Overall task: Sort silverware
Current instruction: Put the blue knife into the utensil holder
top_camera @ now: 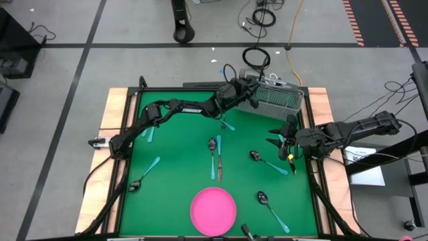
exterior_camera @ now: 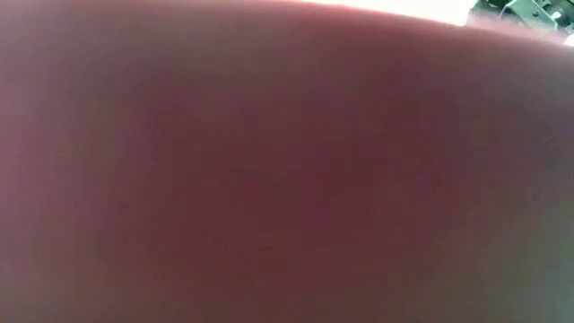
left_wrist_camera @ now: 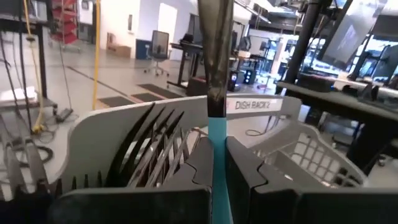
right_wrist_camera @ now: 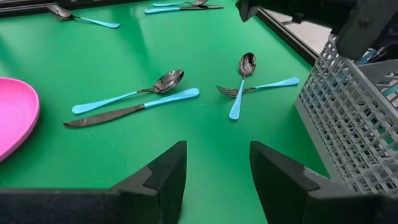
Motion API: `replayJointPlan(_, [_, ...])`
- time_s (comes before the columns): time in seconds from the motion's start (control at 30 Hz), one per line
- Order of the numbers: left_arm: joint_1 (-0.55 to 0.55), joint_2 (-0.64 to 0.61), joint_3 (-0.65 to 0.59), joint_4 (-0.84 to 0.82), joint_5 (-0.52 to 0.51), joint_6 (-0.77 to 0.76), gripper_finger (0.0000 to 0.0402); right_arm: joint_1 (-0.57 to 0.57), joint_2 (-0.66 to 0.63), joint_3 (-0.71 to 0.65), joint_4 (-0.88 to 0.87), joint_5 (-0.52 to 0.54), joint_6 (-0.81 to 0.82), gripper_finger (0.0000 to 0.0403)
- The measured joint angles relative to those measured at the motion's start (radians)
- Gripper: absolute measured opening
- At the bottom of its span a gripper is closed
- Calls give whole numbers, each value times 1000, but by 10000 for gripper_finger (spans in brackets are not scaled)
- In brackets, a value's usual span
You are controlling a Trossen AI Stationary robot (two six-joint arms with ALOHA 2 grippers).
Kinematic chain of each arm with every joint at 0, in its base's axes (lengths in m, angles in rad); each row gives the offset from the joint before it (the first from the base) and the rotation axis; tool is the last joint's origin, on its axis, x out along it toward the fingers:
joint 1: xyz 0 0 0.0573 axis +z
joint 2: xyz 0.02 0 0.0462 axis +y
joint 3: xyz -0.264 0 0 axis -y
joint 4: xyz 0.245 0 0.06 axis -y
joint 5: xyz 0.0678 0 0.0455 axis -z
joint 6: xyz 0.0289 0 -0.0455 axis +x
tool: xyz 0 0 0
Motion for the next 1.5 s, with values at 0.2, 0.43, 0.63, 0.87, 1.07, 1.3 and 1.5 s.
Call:
replayJointPlan(0.2, [-23, 0, 0, -9, 8, 98, 44, 0, 0, 0, 0, 0, 0, 164])
replayJointPlan(0.43, [-27, 1, 0, -2, 10, 98, 98, 0, 0, 0, 0, 0, 10, 164])
replayJointPlan(0.63, [-26, 1, -1, -3, 11, 97, 108, 0, 0, 0, 0, 0, 18, 164])
replayJointPlan(0.87, [-29, 1, -1, -2, 11, 97, 109, 0, 0, 0, -1, -11, 19, 164])
replayJointPlan(1.07, [-36, 0, -1, 10, 31, 97, 109, 0, 0, 0, -1, -26, 26, 164])
replayJointPlan(1.3, [-67, -93, -2, -160, 159, 161, 109, 0, 0, 0, -12, -28, 26, 164])
replayJointPlan(1.5, [-139, -246, -1, -664, 222, 411, 109, 0, 0, 0, -48, -33, 52, 164])
